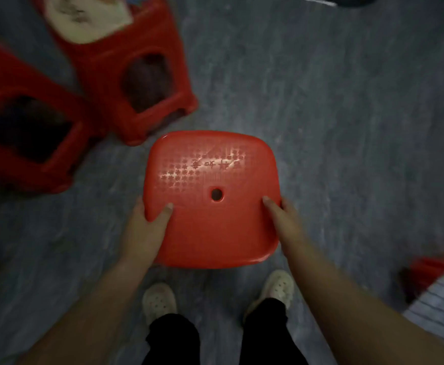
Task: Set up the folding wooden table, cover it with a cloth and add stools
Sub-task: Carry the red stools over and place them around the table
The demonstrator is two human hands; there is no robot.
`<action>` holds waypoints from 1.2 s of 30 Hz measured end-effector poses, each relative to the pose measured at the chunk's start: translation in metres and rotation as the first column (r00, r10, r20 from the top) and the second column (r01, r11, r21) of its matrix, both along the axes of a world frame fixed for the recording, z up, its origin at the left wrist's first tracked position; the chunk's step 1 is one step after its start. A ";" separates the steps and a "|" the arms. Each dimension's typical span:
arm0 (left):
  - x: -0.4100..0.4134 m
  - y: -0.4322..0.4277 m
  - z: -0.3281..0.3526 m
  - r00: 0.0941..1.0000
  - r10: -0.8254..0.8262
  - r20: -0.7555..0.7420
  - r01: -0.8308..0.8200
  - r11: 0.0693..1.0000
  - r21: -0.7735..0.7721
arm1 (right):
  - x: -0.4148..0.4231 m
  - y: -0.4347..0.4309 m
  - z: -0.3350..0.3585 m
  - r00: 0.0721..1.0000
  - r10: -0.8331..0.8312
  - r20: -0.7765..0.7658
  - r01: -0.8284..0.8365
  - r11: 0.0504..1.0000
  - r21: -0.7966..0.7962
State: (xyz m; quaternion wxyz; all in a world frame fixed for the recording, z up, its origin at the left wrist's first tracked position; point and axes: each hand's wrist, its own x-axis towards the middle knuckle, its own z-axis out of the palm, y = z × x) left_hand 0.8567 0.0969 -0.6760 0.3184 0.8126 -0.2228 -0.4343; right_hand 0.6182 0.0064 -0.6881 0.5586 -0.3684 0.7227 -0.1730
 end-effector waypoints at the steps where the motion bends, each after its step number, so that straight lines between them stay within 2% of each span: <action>1: -0.032 -0.019 0.000 0.998 -0.052 -0.024 0.052 0.999 -0.014 | -0.036 -0.006 0.002 0.998 -0.065 -0.001 0.065 0.998 -0.007; 5: -0.168 -0.090 -0.001 0.967 -0.236 -0.094 0.233 0.972 -0.038 | -0.176 -0.024 0.009 0.960 -0.277 -0.046 0.275 0.961 -0.036; 9: -0.290 -0.141 -0.010 0.878 -0.455 -0.147 0.458 0.889 -0.017 | -0.300 -0.024 0.009 0.884 -0.455 -0.111 0.453 0.891 -0.039; 13: -0.392 -0.180 -0.022 0.747 -0.649 -0.143 0.655 0.755 -0.008 | -0.397 -0.011 0.002 0.779 -0.615 -0.127 0.619 0.785 -0.006; 17: -0.472 -0.209 -0.034 0.608 -0.783 -0.129 0.791 0.611 0.020 | -0.464 0.003 -0.012 0.697 -0.705 -0.132 0.712 0.702 0.003; 20: -0.515 -0.217 -0.041 0.477 -0.878 -0.041 0.879 0.475 0.050 | -0.489 0.018 -0.027 0.644 -0.752 -0.138 0.761 0.648 0.018; 23: -0.527 -0.218 -0.043 0.410 -0.911 0.044 0.909 0.412 0.065 | -0.491 0.024 -0.037 0.631 -0.757 -0.173 0.770 0.638 0.012; 26: -0.522 -0.217 -0.038 0.380 -0.925 -0.004 0.924 0.380 0.034 | -0.483 0.020 -0.037 0.584 -0.790 -0.187 0.801 0.598 -0.023; 29: -0.512 -0.217 -0.030 0.374 -0.927 -0.008 0.927 0.374 0.003 | -0.464 0.009 -0.028 0.525 -0.751 -0.401 0.787 0.608 -0.107; 31: -0.496 -0.218 -0.025 0.402 -0.916 0.004 0.916 0.402 0.004 | -0.443 -0.003 -0.017 0.478 -0.697 -0.534 0.716 0.661 -0.223; 32: -0.482 -0.219 -0.025 0.418 -0.908 0.010 0.908 0.418 0.000 | -0.429 -0.010 -0.012 0.488 -0.668 -0.561 0.655 0.706 -0.270; 36: -0.394 -0.236 -0.023 0.481 -0.873 0.078 0.876 0.481 -0.010 | -0.354 -0.048 0.002 0.650 -0.494 -0.578 0.388 0.869 -0.307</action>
